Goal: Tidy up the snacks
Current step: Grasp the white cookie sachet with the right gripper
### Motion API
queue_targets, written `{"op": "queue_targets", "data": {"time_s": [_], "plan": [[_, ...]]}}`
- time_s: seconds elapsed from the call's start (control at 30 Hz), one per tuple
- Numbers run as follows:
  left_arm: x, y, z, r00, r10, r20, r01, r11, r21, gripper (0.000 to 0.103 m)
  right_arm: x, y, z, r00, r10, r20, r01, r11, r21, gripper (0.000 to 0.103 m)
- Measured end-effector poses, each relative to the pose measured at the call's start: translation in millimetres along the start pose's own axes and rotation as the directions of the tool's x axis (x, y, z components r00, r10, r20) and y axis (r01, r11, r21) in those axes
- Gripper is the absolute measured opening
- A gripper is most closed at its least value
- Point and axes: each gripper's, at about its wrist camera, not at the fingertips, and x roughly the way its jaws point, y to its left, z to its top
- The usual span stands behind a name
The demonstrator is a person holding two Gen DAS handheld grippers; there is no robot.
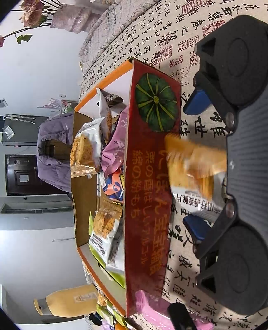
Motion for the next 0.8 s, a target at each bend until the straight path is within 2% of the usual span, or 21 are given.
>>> {"op": "queue_targets", "data": {"time_s": [0.4, 0.63, 0.73, 0.8], "plan": [[-0.1, -0.1, -0.1, 1.000, 0.005, -0.002, -0.005, 1.000, -0.003, 0.063, 0.1, -0.9, 0.1, 1.000, 0.001, -0.001, -0.001, 1.000, -0.004, 0.103], [-0.6, 1.9, -0.1, 1.000, 0.013, 0.005, -0.013, 1.000, -0.014, 0.063, -0.9, -1.6, 1.0, 1.000, 0.028, -0.005, -0.028, 0.999, -0.016, 0.101], [-1.3, 2.7, -0.1, 1.000, 0.014, 0.006, -0.014, 1.000, -0.017, 0.063, -7.0, -0.2, -1.6, 0.999, 0.038, 0.011, -0.038, 0.999, -0.025, 0.088], [-1.2, 2.0, 0.0, 1.000, 0.014, 0.006, -0.014, 1.000, -0.012, 0.063, -11.7, 1.0, -2.5, 0.998, 0.055, 0.019, -0.054, 0.998, -0.038, 0.072]]}}
